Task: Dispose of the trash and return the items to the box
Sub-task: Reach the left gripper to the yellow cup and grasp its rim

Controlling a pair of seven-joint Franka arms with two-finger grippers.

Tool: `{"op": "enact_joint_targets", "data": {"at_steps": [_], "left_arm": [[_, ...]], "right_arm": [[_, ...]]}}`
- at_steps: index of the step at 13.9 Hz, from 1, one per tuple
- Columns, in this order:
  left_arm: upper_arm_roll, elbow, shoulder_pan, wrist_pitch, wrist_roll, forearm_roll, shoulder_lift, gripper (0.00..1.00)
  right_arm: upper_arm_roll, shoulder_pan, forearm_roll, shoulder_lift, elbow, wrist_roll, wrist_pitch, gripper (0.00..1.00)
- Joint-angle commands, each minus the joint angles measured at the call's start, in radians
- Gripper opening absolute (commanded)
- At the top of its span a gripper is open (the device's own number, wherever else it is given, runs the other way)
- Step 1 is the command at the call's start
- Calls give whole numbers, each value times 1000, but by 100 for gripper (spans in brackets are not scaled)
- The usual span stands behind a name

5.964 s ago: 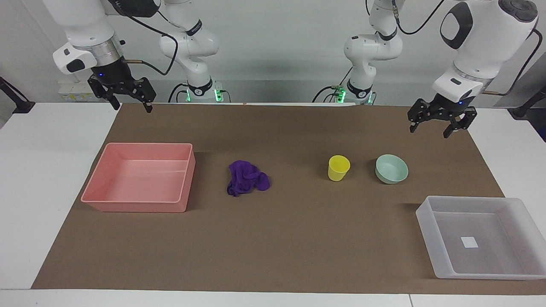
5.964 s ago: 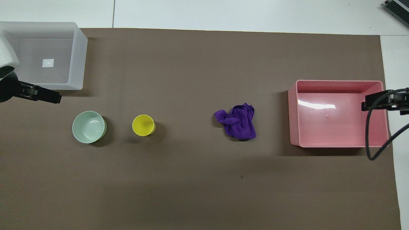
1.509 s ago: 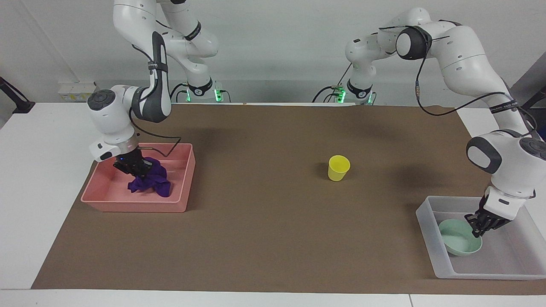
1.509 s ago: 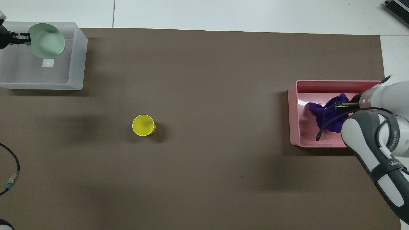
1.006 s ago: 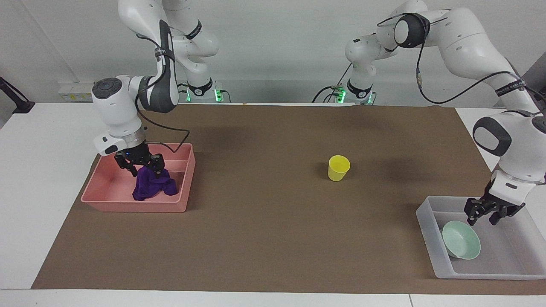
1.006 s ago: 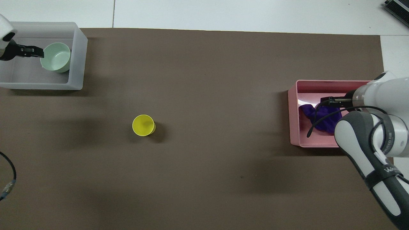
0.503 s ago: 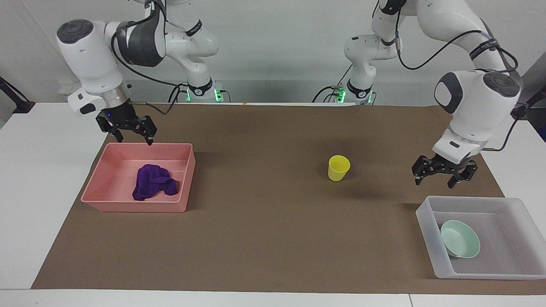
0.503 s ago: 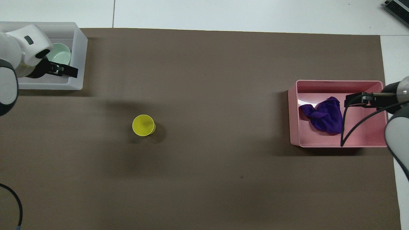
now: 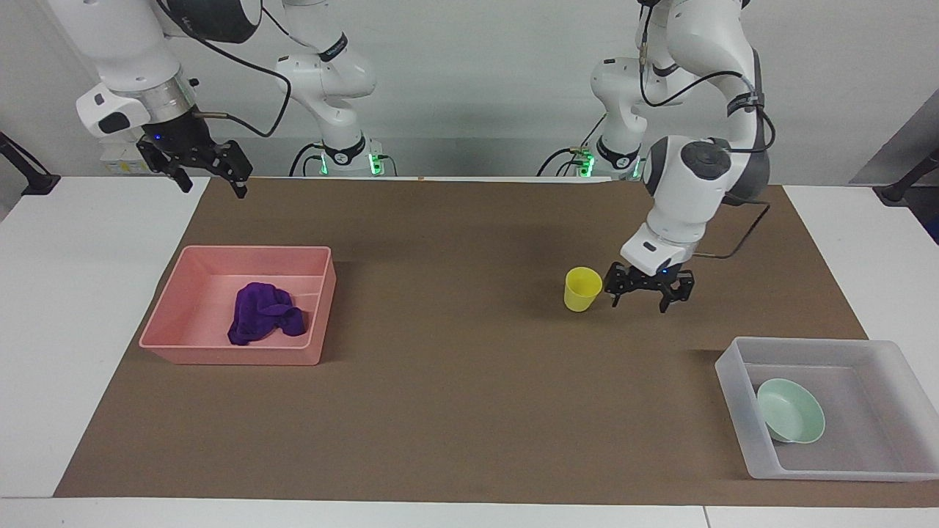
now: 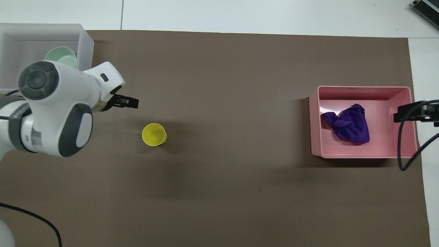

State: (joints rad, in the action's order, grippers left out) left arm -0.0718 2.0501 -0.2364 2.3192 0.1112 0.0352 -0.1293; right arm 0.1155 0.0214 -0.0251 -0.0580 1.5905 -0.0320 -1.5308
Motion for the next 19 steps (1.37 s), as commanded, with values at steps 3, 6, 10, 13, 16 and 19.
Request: {"op": "enact_joint_targets", "data": {"at_steps": [3, 6, 10, 13, 16, 19], "left_arm": [[17, 165, -55, 48, 18, 8, 96, 100], [17, 232, -78, 130, 34, 8, 94, 83], [18, 231, -89, 140, 62, 8, 86, 0], [20, 153, -77, 71, 58, 8, 82, 0], [26, 4, -20, -74, 47, 9, 76, 0], [24, -158, 99, -164, -20, 8, 41, 0]], "right_arm": [[-7, -2, 11, -40, 59, -14, -14, 100], [-5, -2, 10, -43, 59, -9, -12, 100], [-7, 0, 1, -43, 59, -5, -22, 100], [-7, 0, 2, -43, 59, -3, -25, 100], [-7, 0, 8, -45, 57, -6, -23, 100], [-7, 0, 8, -48, 57, -5, -15, 100]]}}
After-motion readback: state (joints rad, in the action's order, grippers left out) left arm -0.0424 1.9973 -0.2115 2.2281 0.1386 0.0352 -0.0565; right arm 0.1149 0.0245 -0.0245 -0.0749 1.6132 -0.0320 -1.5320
